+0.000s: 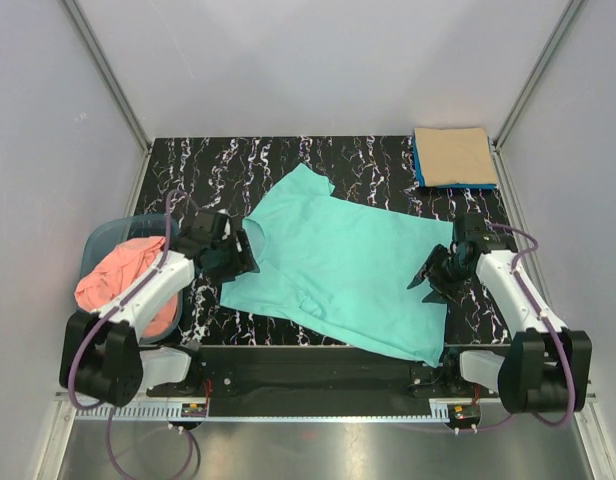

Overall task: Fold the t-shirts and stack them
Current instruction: Flatten the tshirt out

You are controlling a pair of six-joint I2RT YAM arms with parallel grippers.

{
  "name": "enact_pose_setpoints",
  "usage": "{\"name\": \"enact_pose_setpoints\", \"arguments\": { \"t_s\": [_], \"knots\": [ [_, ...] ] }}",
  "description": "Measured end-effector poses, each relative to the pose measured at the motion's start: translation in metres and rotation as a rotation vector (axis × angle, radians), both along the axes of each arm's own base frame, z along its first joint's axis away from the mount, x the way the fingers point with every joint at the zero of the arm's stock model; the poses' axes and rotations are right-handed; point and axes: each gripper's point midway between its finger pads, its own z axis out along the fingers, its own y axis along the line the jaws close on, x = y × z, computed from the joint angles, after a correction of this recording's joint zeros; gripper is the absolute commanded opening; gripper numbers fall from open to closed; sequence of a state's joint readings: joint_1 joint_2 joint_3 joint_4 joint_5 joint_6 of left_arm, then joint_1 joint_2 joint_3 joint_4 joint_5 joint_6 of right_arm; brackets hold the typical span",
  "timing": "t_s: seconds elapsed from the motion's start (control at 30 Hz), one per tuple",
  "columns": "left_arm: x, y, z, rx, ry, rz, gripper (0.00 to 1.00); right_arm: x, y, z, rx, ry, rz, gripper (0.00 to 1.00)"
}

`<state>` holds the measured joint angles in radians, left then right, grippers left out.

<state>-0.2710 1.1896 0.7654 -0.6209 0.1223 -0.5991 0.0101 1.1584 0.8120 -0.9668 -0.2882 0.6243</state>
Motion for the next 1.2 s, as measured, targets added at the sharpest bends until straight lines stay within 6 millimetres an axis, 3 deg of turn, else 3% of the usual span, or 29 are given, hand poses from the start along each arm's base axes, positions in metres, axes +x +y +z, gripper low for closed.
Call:
{"name": "enact_pose_setpoints", "arguments": {
  "t_s": [0.2,0.4,0.57,0.7,0.87,1.03,1.2],
  "knots": [
    [0.032,-0.018,-0.011,0.016,0.023,-0.045,0.73,0.022,-0.003,-0.016,-0.020,0.057,0.009,0.56],
    [0.065,-0.025,-0.037,0.061,0.082,-0.037,0.77,0.054,-0.008,-0.031,-0.053,0.079,0.023,0.56],
    [0.095,-0.028,-0.060,0.105,0.137,-0.013,0.73,0.081,-0.012,-0.048,-0.079,0.098,0.035,0.56],
    [0.115,-0.029,-0.060,0.095,0.141,0.023,0.73,0.103,-0.013,-0.063,-0.092,0.125,0.055,0.56],
    [0.141,-0.016,-0.059,0.038,0.152,0.110,0.73,0.134,-0.007,-0.080,-0.110,0.153,0.092,0.56],
    [0.167,-0.002,-0.057,0.030,0.141,0.157,0.73,0.182,0.002,-0.080,-0.116,0.114,0.126,0.57],
    [0.168,0.007,-0.057,0.067,0.144,0.167,0.76,0.234,0.008,-0.077,-0.129,0.066,0.158,0.58]
  ]
}}
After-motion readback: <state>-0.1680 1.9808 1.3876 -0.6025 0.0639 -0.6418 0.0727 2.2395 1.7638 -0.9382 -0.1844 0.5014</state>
